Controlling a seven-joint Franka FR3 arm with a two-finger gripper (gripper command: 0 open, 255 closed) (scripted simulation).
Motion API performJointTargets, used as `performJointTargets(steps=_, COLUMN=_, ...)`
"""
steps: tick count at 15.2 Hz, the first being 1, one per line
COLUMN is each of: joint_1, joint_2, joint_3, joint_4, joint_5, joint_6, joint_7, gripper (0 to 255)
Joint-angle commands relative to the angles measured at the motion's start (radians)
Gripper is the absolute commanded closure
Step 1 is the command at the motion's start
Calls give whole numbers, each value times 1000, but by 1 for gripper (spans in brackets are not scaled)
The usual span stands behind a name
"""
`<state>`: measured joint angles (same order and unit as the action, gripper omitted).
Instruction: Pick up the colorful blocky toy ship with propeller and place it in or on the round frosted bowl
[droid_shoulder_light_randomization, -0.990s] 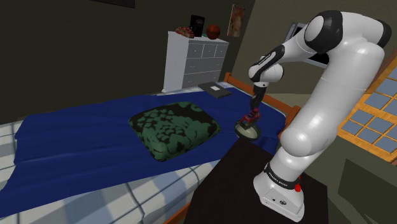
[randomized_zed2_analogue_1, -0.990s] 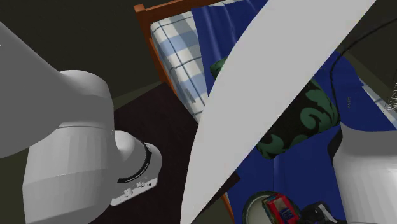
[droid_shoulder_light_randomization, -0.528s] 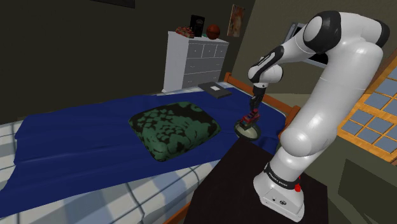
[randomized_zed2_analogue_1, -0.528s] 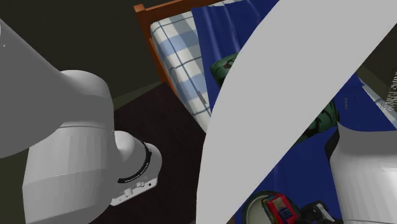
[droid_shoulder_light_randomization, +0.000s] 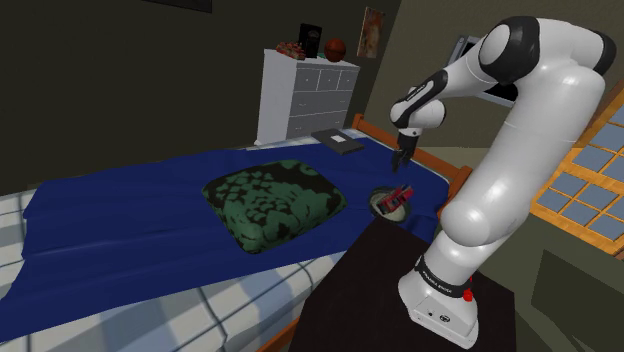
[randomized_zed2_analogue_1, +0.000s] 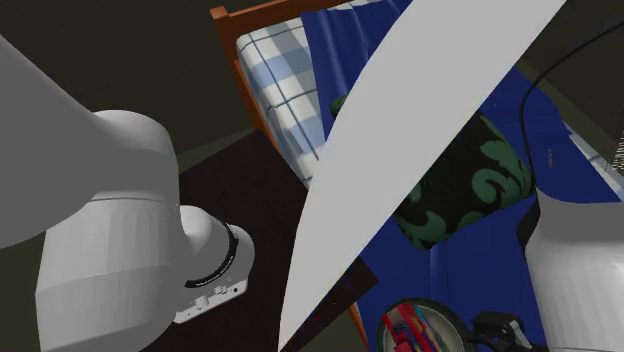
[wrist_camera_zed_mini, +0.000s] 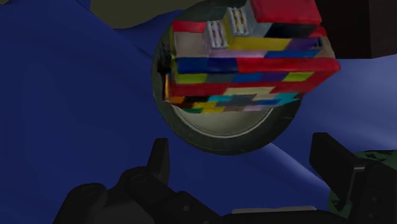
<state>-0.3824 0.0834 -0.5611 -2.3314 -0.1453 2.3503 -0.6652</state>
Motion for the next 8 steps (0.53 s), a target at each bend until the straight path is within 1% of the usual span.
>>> performJointTargets(steps=1, joint_1=7, joint_2=-38, joint_3=0, joint_4=17, joint_5=-20, joint_6=-52, joint_7=15, gripper=0)
performJointTargets(steps=3, joint_1=14, joint_2=-79, joint_3=4, joint_4=43, joint_5=-38, joint_6=-116, joint_7=30, gripper=0)
performJointTargets(steps=8, joint_1=14, joint_2=-79, joint_3=4, joint_4=43, joint_5=-38, joint_6=-116, joint_7=30, gripper=0)
